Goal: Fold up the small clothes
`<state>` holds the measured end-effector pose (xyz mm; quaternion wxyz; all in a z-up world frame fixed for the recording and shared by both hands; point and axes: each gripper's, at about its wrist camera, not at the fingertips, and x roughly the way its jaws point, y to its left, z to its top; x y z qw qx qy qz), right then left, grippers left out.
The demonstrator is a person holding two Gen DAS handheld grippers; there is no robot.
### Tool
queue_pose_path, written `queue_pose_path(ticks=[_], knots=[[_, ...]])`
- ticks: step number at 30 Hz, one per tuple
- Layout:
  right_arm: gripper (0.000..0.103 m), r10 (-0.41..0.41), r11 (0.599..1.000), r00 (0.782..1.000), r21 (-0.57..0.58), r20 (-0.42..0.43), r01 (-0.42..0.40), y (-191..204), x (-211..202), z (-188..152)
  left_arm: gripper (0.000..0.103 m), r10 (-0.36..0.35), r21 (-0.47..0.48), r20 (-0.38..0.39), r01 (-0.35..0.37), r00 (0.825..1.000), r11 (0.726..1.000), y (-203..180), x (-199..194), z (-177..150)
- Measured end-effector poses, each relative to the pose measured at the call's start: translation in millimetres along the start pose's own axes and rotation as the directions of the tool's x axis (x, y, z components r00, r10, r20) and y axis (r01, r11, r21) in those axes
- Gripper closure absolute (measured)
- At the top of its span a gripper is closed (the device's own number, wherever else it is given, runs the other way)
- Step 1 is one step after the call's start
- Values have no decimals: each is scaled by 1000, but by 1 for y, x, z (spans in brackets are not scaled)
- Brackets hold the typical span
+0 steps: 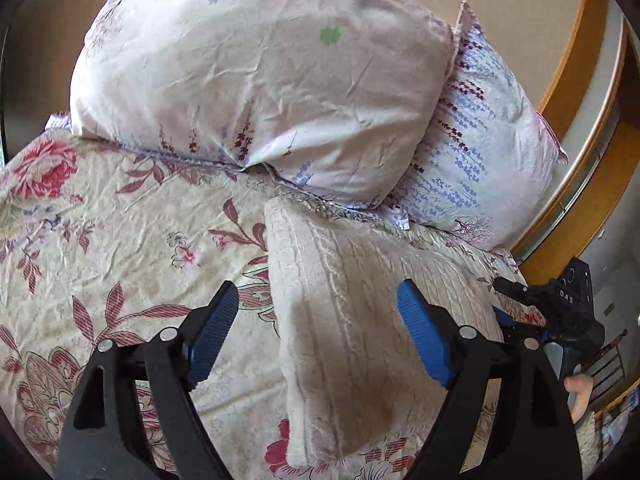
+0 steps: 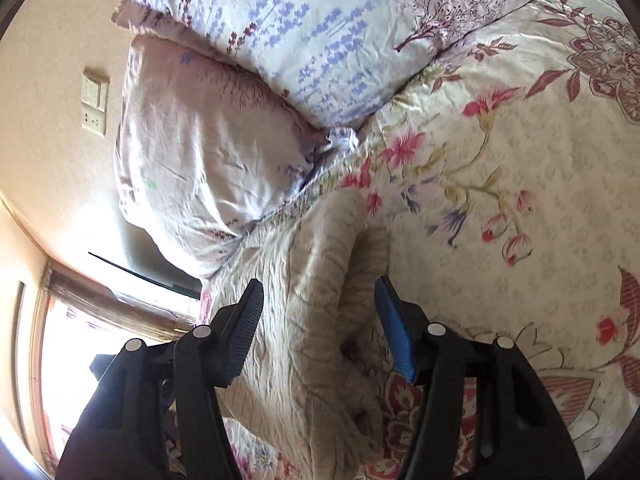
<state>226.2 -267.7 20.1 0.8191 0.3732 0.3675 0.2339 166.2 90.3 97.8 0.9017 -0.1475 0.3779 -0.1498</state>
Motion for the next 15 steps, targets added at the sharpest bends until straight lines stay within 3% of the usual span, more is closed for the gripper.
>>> queue_pose_path(ticks=[3, 5, 7, 11, 15], knots=[[49, -3, 1000, 1000, 9, -29, 4, -7, 12, 3, 18, -7, 114, -10, 8, 1000, 993, -29, 0, -4], [82, 4, 1000, 998, 1, -66, -4, -14, 22, 1, 18, -4, 163, -40, 11, 999, 987, -44, 8, -6], [93, -48, 997, 999, -56, -22, 47, -12, 9, -3, 18, 14, 196, -65, -1, 998, 981, -51, 16, -11], [94, -113, 993, 994, 24, 6, 112, -32, 0, -6, 18, 73, 246, -64, -55, 995, 968, -52, 20, -19], [92, -99, 994, 995, 41, -20, 100, -37, 1, -9, 18, 89, 239, -60, -72, 994, 968, -44, 14, -21]])
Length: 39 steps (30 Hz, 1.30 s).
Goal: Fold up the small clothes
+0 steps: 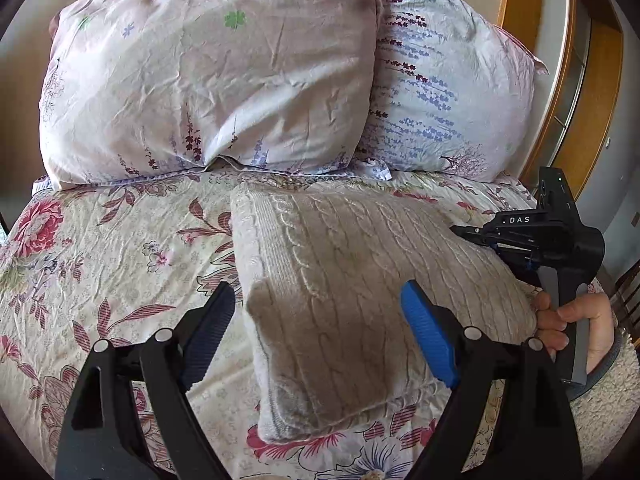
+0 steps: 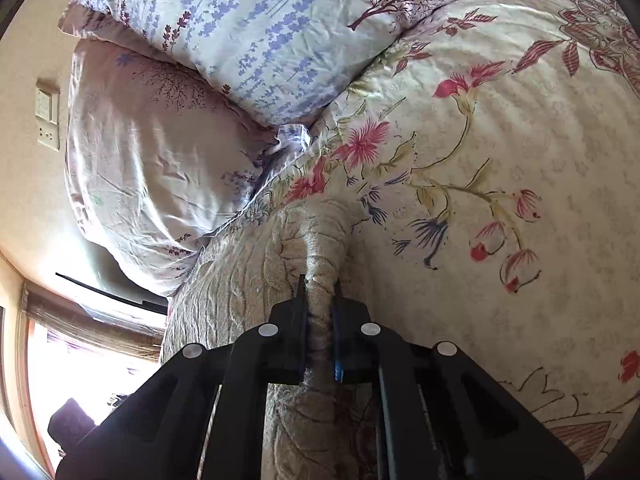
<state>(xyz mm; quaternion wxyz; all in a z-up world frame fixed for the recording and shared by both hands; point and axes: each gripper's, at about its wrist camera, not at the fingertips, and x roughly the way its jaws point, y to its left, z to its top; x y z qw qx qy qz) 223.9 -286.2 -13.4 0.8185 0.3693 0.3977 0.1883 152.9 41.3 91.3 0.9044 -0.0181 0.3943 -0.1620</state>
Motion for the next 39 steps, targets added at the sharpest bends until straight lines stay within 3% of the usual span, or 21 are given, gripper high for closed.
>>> queue_pose_path(ticks=[1, 3, 4, 5, 7, 11, 18, 19, 20, 22, 24, 29, 33, 36, 37, 39], knots=[[89, 3, 1000, 1000, -7, -1, -3, 2, -4, -1, 18, 15, 4, 3, -15, 1000, 1000, 1, -3, -2], [74, 3, 1000, 1000, -12, 5, -3, 6, -18, -6, 14, 55, 12, 6, -55, 998, 998, 3, -10, -5], [62, 22, 1000, 1000, -15, 11, -22, 7, -26, -10, 12, 63, 15, 7, -64, 998, 998, 5, -15, -8], [57, 45, 999, 999, -29, 19, -45, 8, -36, -16, 9, 64, 21, 14, -64, 998, 998, 7, -20, -11], [57, 62, 995, 998, -80, 32, -60, 13, -54, -30, 7, 76, 55, 30, -78, 997, 995, 10, -32, -19], [57, 22, 984, 998, -176, 56, -12, 18, -77, -60, 6, 147, 159, 51, -153, 988, 975, 16, -50, -44], [58, -2, 976, 999, -219, 37, 10, 21, -69, -82, 7, 204, 214, 8, -201, 979, 956, 20, -39, -62], [62, -3, 975, 999, -221, 36, 11, 21, -67, -83, 7, 222, 213, 4, -218, 975, 953, 20, -36, -62], [73, -7, 973, 999, -229, 32, 14, 21, -66, -86, 7, 244, 204, 1, -239, 970, 949, 21, -33, -60], [81, -31, 966, 999, -257, 39, 40, 24, -64, -91, 8, 267, 150, -15, -262, 963, 953, 29, -29, -56], [84, -23, 964, 999, -265, 43, 34, 26, -65, -95, 8, 250, 60, -57, -246, 967, 967, 43, -24, -53], [87, -116, 961, 993, -249, 35, 122, 19, -55, -108, 10, 235, -127, -198, -263, 952, 956, 72, -3, -65], [84, -186, 913, 977, -349, 107, 212, 38, -64, -115, 9, 259, -70, -143, -271, 955, 960, 59, -20, -73], [81, -143, 884, 965, -409, 220, 224, 55, -89, -121, 9, 318, -57, -13, -318, 948, 946, 48, -56, -74], [79, -109, 873, 963, -440, 246, 211, 61, -96, -125, 9, 305, -60, 42, -302, 951, 951, 42, -67, -71], [67, -65, 851, 964, -491, 257, 189, 71, -99, -133, 9, 209, -43, 109, -205, 972, 978, 23, -79, -65]])
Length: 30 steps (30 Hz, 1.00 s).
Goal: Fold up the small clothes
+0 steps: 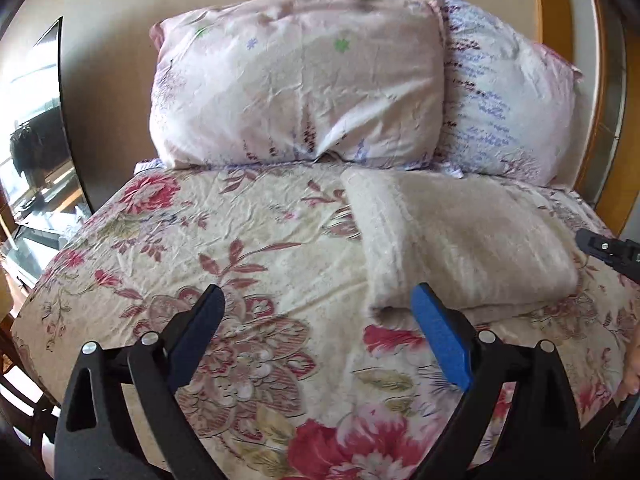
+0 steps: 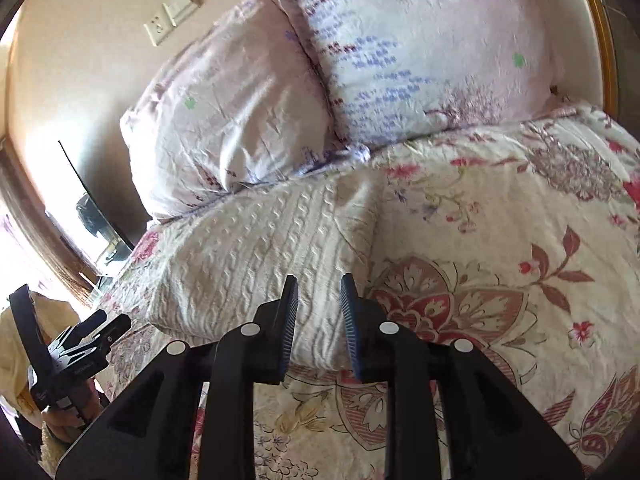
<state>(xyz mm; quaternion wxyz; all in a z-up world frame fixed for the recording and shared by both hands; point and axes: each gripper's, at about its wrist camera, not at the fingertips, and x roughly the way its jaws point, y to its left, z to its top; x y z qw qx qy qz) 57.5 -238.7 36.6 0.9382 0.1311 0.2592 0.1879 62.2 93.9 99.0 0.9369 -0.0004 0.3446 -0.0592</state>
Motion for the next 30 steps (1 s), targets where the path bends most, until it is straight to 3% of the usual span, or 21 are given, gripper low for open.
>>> queue_pose_path(ticks=[1, 3, 8, 14, 19, 30], knots=[[60, 11, 1000, 1000, -26, 1, -11, 6, 1, -2, 9, -58, 18, 13, 58, 998, 998, -12, -1, 4], [59, 0, 997, 1000, -83, -14, -1, 18, 7, -10, 9, -125, 62, 1, 125, 992, 990, -37, 8, 11], [60, -30, 995, 996, -97, -88, 21, 22, 29, -20, 11, -157, 87, -75, 163, 985, 983, -70, 49, 16], [60, -140, 981, 984, -147, -108, 124, 27, 40, -22, 11, -52, 155, -137, 73, 989, 985, -88, 74, 11], [60, -227, 958, 966, -210, -128, 197, 36, 50, -30, 5, -5, 181, -159, 34, 987, 983, -91, 83, 4], [60, -251, 946, 953, -249, -167, 206, 36, 58, -29, 2, 20, 168, -207, 15, 978, 986, -88, 93, 3]])
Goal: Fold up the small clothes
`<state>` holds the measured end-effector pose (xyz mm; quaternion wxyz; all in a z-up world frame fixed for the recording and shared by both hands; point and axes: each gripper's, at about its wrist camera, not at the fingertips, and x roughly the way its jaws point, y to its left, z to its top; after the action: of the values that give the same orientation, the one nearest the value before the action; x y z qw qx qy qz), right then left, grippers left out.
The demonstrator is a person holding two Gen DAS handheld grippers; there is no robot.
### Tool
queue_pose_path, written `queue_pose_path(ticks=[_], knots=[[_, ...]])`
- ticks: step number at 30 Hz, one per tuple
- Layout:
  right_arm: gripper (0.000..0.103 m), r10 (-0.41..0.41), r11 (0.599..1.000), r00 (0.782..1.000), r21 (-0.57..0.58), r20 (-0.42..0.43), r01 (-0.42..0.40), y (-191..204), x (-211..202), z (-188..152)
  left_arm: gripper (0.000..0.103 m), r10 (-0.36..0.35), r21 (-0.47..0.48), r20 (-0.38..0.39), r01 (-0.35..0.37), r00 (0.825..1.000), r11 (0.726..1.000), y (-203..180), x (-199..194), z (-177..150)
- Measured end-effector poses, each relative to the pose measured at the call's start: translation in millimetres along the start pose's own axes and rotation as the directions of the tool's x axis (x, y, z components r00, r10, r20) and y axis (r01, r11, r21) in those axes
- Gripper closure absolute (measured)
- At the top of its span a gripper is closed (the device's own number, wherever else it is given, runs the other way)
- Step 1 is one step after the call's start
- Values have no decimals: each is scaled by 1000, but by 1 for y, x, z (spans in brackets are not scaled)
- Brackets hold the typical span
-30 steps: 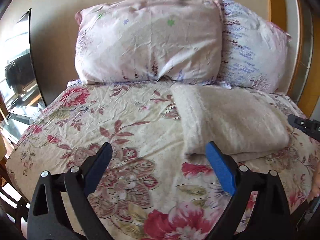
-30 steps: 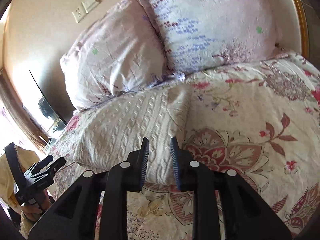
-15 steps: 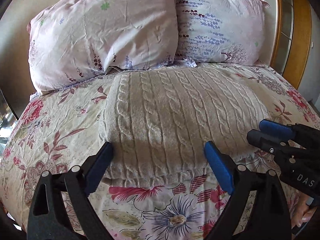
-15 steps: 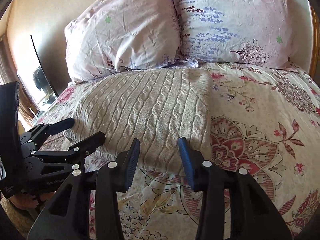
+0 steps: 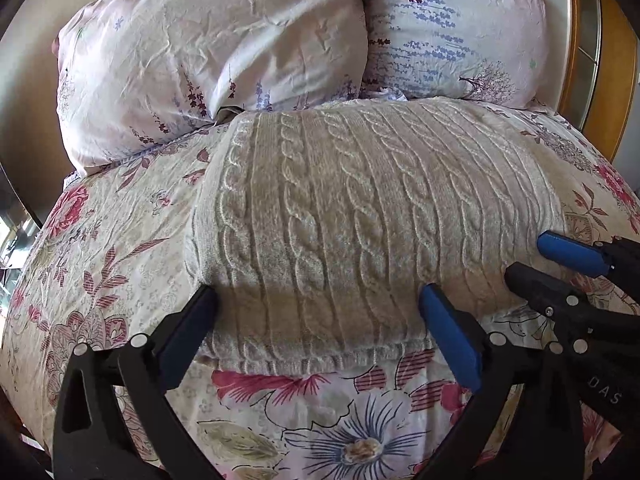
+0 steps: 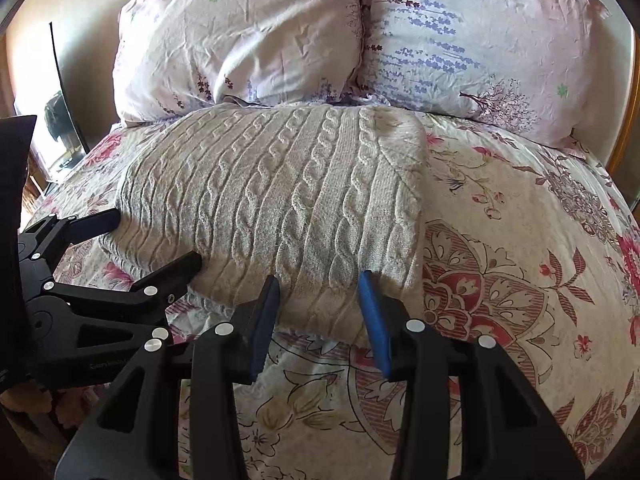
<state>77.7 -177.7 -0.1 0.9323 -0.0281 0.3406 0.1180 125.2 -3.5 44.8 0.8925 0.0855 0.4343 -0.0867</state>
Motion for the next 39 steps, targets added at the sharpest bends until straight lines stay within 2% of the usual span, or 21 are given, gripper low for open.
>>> queue_pose_path(ticks=[3, 6, 7, 9, 10, 11, 14, 17, 20, 29, 33, 39], knots=[[59, -3, 1000, 1000, 5, 10, 3, 0, -3, 0, 2, -7, -2, 1, 7, 1000, 1000, 0, 0, 0], [57, 13, 997, 998, 76, 54, -17, -4, -19, -4, 2, -31, -27, 45, 32, 999, 999, 6, -10, -4], [51, 9, 996, 998, 88, 67, -15, -6, -24, -6, 2, -36, -40, 66, 39, 997, 998, 9, -16, -8], [32, -57, 994, 993, 97, 100, 47, -9, -36, -8, 2, -16, -59, 88, 21, 996, 998, 15, -26, -15], [12, -110, 990, 987, 100, 115, 99, -10, -42, -9, 2, -2, -69, 98, 9, 995, 998, 19, -32, -19], [4, -147, 986, 980, 103, 131, 134, -12, -47, -10, 2, 5, -81, 110, 4, 994, 997, 25, -38, -23], [1, -230, 969, 960, 130, 162, 210, -19, -59, -14, 2, 28, -132, 123, -12, 992, 991, 45, -53, -32], [1, -293, 950, 946, 152, 141, 271, -21, -60, -20, 2, -15, -171, 96, 31, 995, 985, 62, -58, -40], [1, -269, 957, 957, 146, 111, 253, -16, -55, -29, 2, -51, -161, 56, 60, 997, 985, 66, -57, -46], [1, -210, 975, 976, 89, 50, 205, 17, -36, -42, 2, -16, -83, -27, 13, 1000, 996, 46, -43, -60], [1, -199, 976, 979, 95, 45, 194, 20, -35, -42, 2, -25, -80, -70, 20, 997, 997, 43, -35, -63], [1, -216, 973, 976, 81, 15, 214, 23, -30, -38, 2, -31, -102, -68, 24, 997, 994, 43, -38, -65]])
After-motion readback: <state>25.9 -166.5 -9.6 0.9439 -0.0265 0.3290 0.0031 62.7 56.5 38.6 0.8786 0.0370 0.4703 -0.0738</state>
